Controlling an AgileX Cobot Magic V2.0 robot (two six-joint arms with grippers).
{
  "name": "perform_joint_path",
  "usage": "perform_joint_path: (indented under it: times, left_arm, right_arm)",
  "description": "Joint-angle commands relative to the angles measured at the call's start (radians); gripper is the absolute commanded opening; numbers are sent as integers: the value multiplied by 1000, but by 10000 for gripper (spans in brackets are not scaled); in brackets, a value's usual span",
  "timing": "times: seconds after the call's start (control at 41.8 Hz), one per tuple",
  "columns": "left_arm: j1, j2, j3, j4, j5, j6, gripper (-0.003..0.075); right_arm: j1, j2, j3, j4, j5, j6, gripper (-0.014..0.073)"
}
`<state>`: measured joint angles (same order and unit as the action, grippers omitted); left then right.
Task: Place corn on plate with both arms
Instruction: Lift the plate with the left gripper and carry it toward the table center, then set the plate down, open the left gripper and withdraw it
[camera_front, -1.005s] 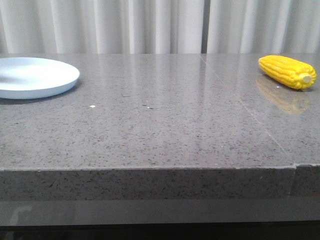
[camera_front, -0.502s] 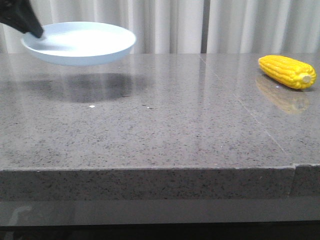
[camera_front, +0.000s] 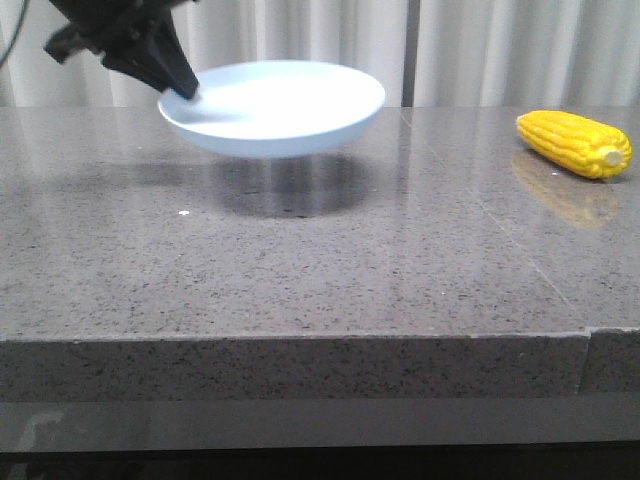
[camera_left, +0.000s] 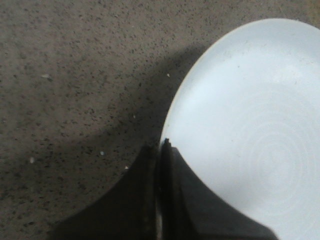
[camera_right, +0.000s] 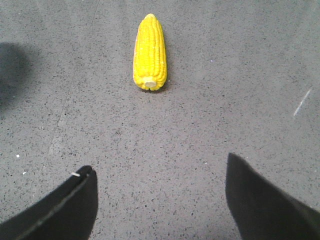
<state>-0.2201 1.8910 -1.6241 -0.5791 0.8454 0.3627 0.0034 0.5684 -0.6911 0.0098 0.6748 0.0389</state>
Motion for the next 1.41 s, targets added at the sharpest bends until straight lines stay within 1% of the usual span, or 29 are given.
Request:
perform_joint_path:
  times: [0.0,0.431,0.478,0.526,0.574,0.694,0.741,0.813,0.885,1.005,1.244,1.339,1.387]
  left_arm:
    - [-20,-26,-34,-54,-49,0,-20]
    - [-26,29,-32,-52,-90,0,-18]
    - [-26,31,-32,-52,-90,0,-5]
    - [-26,33,-32,-48,-90,0,24]
    - [-26,33,-32,-46,-90,0,71]
    - [-26,33,-32,-44,-80,0,255]
    - [-26,33,-32,-44,-80,0,306]
    - [-26,33,-32,-44,-82,0,357]
    - [-24,30,-32,-42,-77,0,370]
    - [-24,5,-32,-20,-65,0,369]
    - [-27,-138,-32,106,-34,0,369]
    - [-53,-210,-32,154,11,0,369]
    - [-85,-245,-26,200,30,0,369]
  right_arm:
    - [-7,10,-32,-10,-72,-8,561]
    - [-7,10,-32,-10,-72,-8,561]
    - [-7,10,-32,-10,-72,-8,561]
    - [-7,10,-32,-10,-72,-8,561]
    - [-7,10,-32,-10,-72,-8,561]
    - [-7,10,-32,-10,-72,-8,561]
    - [-7,10,-32,-10,-72,-8,561]
    - [-7,10,-32,-10,-72,-8,561]
    - [-7,10,-32,-10,-72,-8,561]
    - [-7,10,-32,-10,-72,-8,561]
    - [-7,10,-32,-10,-72,-8,561]
    - [-7,10,-32,-10,-72,-8,561]
    - [-7,10,-32,-10,-72,-8,561]
